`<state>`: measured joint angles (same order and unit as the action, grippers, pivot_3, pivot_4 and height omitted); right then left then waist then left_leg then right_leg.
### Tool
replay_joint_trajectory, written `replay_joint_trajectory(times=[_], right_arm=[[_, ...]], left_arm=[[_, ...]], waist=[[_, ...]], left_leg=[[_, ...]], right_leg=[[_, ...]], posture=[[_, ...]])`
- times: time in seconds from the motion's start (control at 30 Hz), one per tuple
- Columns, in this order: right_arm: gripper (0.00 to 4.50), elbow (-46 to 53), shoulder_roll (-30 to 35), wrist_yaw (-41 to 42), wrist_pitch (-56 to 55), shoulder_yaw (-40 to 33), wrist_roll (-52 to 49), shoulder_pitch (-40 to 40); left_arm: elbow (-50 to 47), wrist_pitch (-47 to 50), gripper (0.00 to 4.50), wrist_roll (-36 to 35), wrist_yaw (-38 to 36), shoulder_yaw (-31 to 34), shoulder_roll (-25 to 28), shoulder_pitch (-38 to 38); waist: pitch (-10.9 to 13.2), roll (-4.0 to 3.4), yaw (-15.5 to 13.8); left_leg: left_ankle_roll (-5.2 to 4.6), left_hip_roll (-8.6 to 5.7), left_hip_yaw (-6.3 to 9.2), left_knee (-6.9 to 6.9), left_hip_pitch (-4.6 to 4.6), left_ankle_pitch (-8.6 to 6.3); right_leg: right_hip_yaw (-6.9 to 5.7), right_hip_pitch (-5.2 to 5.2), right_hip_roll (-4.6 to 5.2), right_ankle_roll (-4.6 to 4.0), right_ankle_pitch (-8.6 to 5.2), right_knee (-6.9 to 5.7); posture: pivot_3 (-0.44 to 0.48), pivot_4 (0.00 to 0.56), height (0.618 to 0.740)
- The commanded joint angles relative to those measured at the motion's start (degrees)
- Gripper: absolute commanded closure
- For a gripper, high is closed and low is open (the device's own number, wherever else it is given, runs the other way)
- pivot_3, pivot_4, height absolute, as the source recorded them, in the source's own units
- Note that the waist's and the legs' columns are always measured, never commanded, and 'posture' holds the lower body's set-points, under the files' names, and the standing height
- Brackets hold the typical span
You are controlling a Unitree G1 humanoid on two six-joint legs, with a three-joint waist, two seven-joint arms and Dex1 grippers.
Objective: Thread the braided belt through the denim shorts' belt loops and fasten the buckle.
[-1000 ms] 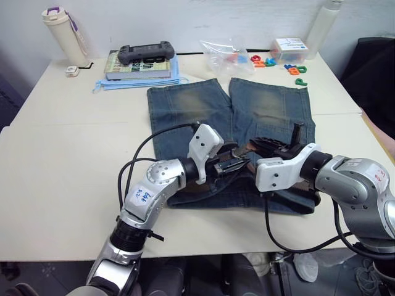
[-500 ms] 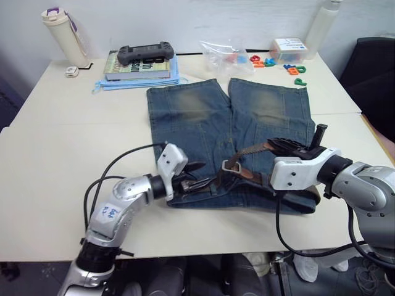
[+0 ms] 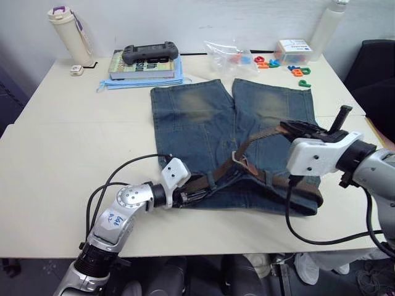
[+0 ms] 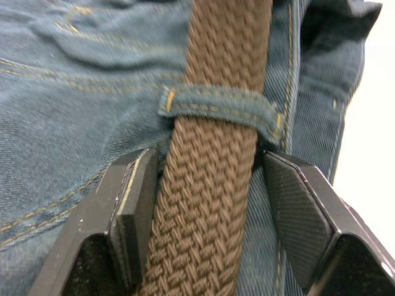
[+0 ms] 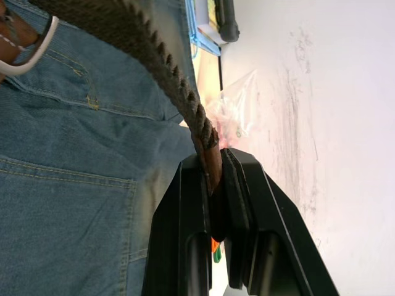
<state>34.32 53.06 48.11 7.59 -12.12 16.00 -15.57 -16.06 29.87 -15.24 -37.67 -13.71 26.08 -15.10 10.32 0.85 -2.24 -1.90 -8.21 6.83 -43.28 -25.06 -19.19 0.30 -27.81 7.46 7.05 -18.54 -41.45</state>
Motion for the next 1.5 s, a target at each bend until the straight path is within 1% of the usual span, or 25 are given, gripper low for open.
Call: replay_joint_trajectory(times=[0.03,0.33,0.53,0.7,0.8,0.9,1.0,1.07,1.17,1.23,1.3,1.37,1.5], right_arm=[[4.5,-0.31,2.23,-1.08,0.73,-6.39,-2.07,-2.6],[4.5,-4.69,6.14,-2.69,-0.15,-8.49,-1.56,-4.21],[4.5,-6.75,7.98,-4.15,-0.78,-8.54,-1.09,-5.83],[4.5,-2.41,5.15,-3.7,1.22,-4.64,-4.7,-7.46],[4.5,-0.39,3.77,-3.52,2.3,-1.72,-4.35,-7.97],[4.5,0.64,3.87,-3.42,2.17,2.44,-1.26,-7.87],[4.5,1.15,4.11,-3.2,2.2,6.17,2.13,-7.59],[4.5,1.24,4.08,-3.05,2.15,8.24,4.18,-7.66],[4.5,1.55,3.09,-3.02,2.42,10.66,5.95,-8.3],[4.5,1.84,2.41,-2.89,2.73,11.84,6.59,-8.8],[4.5,2.24,1.7,-2.6,2.84,12.75,7.07,-9.41],[4.5,2.62,1.21,-2.3,2.77,13.77,7.63,-9.87],[4.5,3.08,0.47,-1.75,2.77,14.8,8.68,-10.14]], left_arm=[[2.63,1.21,1.49,3.04,-1.13,-1.87,2.93,2.55],[1.72,2.43,1.49,3.04,-1.47,-2.52,3.38,2.69],[1.39,2.86,1.49,2.92,-1.44,-2.4,3.49,2.86],[0.46,2.6,1.49,2.63,-0.49,-1.27,2.89,2.36],[-1.26,2.59,1.49,0.2,0.79,1.42,0.6,0.82],[-5.4,1.88,1.49,-4.56,1.36,5.11,-2.89,-0.89],[-9.82,2.67,1.49,-8.63,1.47,7.59,-5.16,-1.62],[-12.4,4.03,1.49,-10.8,1.59,8.12,-5.85,-2.31],[-13.66,5.91,1.49,-12.09,3.68,8.33,-7.28,-4.71],[-13.49,7.45,1.49,-11.85,5.79,8.12,-8.16,-6.57],[-11.34,7.02,1.49,-7.41,9.26,6.2,-8.95,-9.36],[-9.22,3.53,1.49,-2.11,10.77,2.59,-9.17,-12.14],[-7.02,1.21,1.49,3.29,13.02,-0.91,-10.26,-14.6]], waist=[[0.0,-0.01,0.01],[-0.06,-0.1,-0.06],[-0.06,-0.1,-0.28],[-0.05,-0.1,-0.38],[-0.06,-0.1,-0.38],[-0.05,-0.1,-0.45],[-0.05,-0.08,-0.47],[-0.05,-0.08,-0.49],[-0.05,-0.08,-0.46],[-0.04,-0.08,-0.43],[-0.04,-0.07,-0.47],[-0.03,-0.06,-0.56],[-0.03,-0.06,-0.58]], left_leg=[[0.0,0.0,0.0,0.0,0.0,0.0],[-0.02,0.0,0.0,-0.01,-0.02,-0.01],[-0.02,0.0,-0.01,-0.01,-0.02,-0.01],[-0.02,0.0,0.0,0.0,-0.03,-0.01],[-0.02,0.0,0.0,0.0,-0.03,-0.01],[-0.02,0.0,0.01,-0.01,-0.04,-0.01],[-0.02,0.0,0.03,-0.01,-0.08,-0.01],[-0.02,0.0,0.02,0.0,-0.08,-0.01],[-0.01,0.0,0.01,-0.01,-0.07,-0.01],[-0.01,0.0,0.0,-0.01,-0.05,-0.01],[0.0,0.0,-0.01,-0.02,-0.05,-0.01],[0.0,0.0,0.0,-0.02,-0.05,-0.01],[-0.01,0.0,-0.03,-0.01,-0.07,-0.01]], right_leg=[[0.0,0.0,0.0,0.0,0.0,0.0],[-0.01,0.01,0.02,0.0,0.0,0.0],[0.0,0.0,0.03,0.0,0.0,0.01],[0.0,0.0,0.02,0.0,0.0,0.02],[0.0,0.0,0.02,0.0,0.0,0.02],[-0.01,0.0,0.02,0.0,0.0,0.02],[-0.03,-0.04,0.02,0.0,0.0,0.03],[-0.03,-0.05,0.02,0.0,0.0,0.04],[-0.02,-0.04,0.01,0.0,0.0,0.04],[-0.01,-0.02,0.01,0.0,0.0,0.04],[-0.01,-0.02,0.0,0.01,0.01,0.02],[-0.02,-0.02,0.0,0.01,0.01,0.03],[-0.01,-0.02,0.0,0.01,0.01,0.07]], posture=[[0.0,0.15,0.659],[0.0,0.15,0.659],[0.0,0.15,0.659],[0.0,0.15,0.659],[0.0,0.15,0.659],[0.0,0.15,0.659],[0.0,0.15,0.659],[0.0,0.15,0.659],[0.0,0.15,0.659],[0.0,0.15,0.659],[0.0,0.15,0.659],[0.0,0.15,0.659],[0.0,0.15,0.659]])
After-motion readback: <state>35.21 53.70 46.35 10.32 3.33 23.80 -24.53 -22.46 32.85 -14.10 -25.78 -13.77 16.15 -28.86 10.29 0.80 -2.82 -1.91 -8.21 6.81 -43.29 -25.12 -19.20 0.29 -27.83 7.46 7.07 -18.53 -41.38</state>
